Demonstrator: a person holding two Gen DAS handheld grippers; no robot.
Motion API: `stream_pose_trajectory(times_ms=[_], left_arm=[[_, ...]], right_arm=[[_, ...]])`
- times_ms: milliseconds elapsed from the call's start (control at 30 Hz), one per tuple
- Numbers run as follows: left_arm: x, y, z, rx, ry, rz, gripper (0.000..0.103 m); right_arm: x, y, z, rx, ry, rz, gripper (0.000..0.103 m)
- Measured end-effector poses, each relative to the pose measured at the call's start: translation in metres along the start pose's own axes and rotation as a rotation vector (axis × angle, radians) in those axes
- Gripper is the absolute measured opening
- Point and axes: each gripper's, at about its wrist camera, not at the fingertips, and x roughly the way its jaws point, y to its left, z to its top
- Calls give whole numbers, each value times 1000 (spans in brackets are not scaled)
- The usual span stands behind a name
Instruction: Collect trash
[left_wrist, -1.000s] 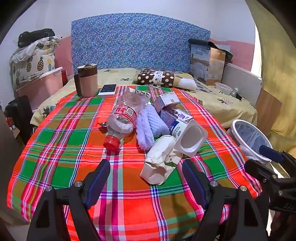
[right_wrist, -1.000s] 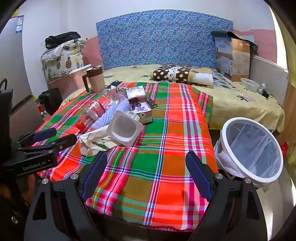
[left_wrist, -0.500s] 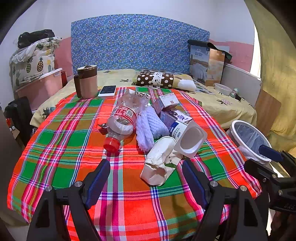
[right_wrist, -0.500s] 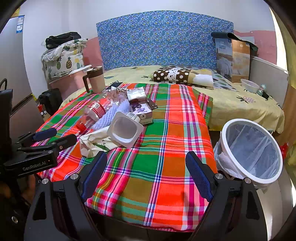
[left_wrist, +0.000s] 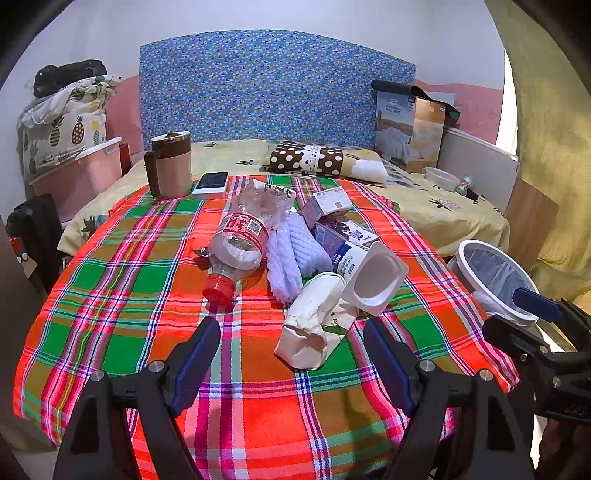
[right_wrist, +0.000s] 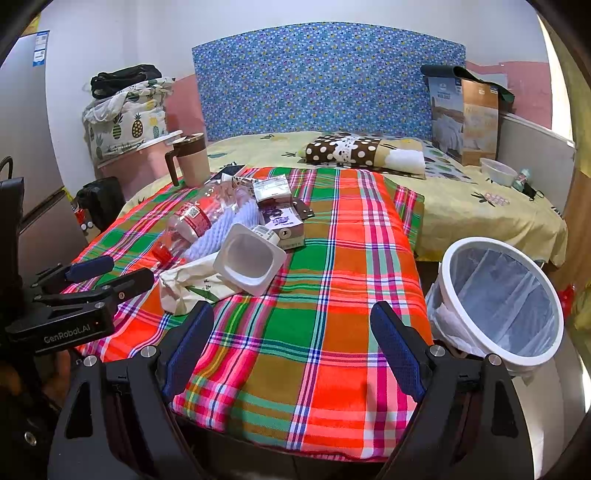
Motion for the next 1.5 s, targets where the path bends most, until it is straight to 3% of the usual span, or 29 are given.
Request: stream_pose_trajectory(times_ms=[1500], left_arm=[[2,1,-1,5,3,-20,80]], right_arm=[[1,6,0,-11,2,4,88]])
